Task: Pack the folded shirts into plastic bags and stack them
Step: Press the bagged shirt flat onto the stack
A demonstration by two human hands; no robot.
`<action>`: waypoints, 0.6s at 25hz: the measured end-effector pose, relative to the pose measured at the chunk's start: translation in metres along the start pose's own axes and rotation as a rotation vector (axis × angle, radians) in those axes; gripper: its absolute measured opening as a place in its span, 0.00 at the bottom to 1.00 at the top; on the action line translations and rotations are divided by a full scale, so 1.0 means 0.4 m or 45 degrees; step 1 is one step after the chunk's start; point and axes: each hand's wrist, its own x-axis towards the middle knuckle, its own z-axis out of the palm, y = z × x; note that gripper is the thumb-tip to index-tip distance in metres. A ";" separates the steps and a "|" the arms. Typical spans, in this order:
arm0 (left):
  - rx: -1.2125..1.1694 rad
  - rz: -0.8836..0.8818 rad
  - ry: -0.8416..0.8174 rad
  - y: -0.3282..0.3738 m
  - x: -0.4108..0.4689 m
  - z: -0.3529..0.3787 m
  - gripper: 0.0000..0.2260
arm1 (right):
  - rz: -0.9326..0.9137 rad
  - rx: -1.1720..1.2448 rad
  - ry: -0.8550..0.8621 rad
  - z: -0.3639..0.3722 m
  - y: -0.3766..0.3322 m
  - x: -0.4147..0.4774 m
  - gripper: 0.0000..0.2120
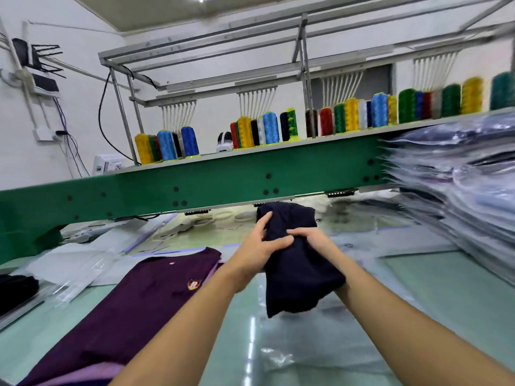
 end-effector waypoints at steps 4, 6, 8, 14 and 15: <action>0.613 0.036 -0.024 -0.054 0.025 0.105 0.22 | -0.089 -0.218 0.303 -0.243 -0.006 -0.029 0.09; 1.123 0.029 -0.216 -0.099 0.021 0.115 0.24 | -0.075 -0.276 0.375 -0.339 -0.001 -0.055 0.16; 1.450 -0.004 -0.367 -0.135 0.020 0.123 0.21 | -0.057 -0.285 0.401 -0.426 0.000 -0.080 0.18; 1.817 0.228 -0.103 -0.161 0.032 0.130 0.08 | -0.113 -0.513 0.351 -0.559 -0.025 -0.145 0.12; 1.829 0.280 -0.108 -0.163 0.036 0.130 0.14 | -0.152 -0.559 0.307 -0.558 -0.036 -0.153 0.14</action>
